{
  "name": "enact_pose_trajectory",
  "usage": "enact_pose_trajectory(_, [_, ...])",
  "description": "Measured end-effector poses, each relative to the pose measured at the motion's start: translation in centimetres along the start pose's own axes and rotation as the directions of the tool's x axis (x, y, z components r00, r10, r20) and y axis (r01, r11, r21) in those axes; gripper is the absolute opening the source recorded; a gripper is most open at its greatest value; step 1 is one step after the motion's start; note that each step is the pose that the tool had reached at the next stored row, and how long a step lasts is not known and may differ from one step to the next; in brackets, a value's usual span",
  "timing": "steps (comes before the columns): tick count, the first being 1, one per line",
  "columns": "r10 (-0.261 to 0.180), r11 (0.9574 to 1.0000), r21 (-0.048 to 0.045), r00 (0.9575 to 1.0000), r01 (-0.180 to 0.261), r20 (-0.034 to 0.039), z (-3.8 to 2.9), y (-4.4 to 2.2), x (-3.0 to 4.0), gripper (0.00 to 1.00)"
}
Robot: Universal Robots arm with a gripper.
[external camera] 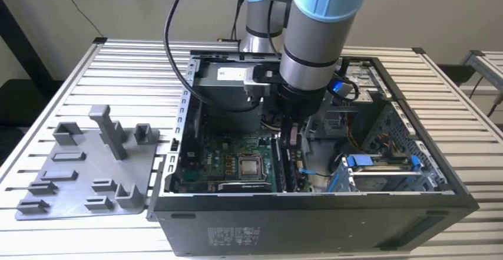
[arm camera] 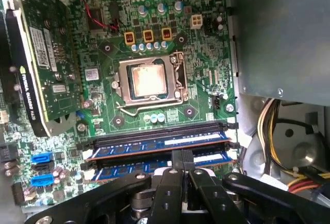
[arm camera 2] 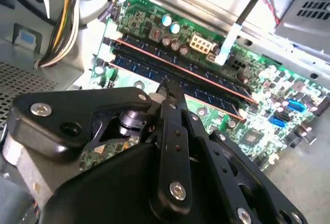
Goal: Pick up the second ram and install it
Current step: 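Press down the second ram until it locks into place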
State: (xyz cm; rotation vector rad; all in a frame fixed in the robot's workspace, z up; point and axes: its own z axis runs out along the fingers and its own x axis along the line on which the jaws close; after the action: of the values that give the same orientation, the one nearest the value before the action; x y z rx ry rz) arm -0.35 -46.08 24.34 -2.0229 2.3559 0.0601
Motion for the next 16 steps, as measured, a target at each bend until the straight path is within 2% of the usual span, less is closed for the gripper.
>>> enact_pose_trajectory(2, [0.001, 1.0000, -0.0036, 1.0000, -0.001, -0.0003, 0.31, 0.01, 0.02, 0.11])
enact_pose_trajectory(12, [0.001, 1.0000, -0.0051, 1.0000, -0.001, -0.0008, 2.11, -0.01, 0.12, 0.11])
enact_pose_trajectory(16, [0.001, 1.0000, -0.0093, 1.0000, -0.001, -0.0029, 2.54, -0.01, 0.16, 0.11])
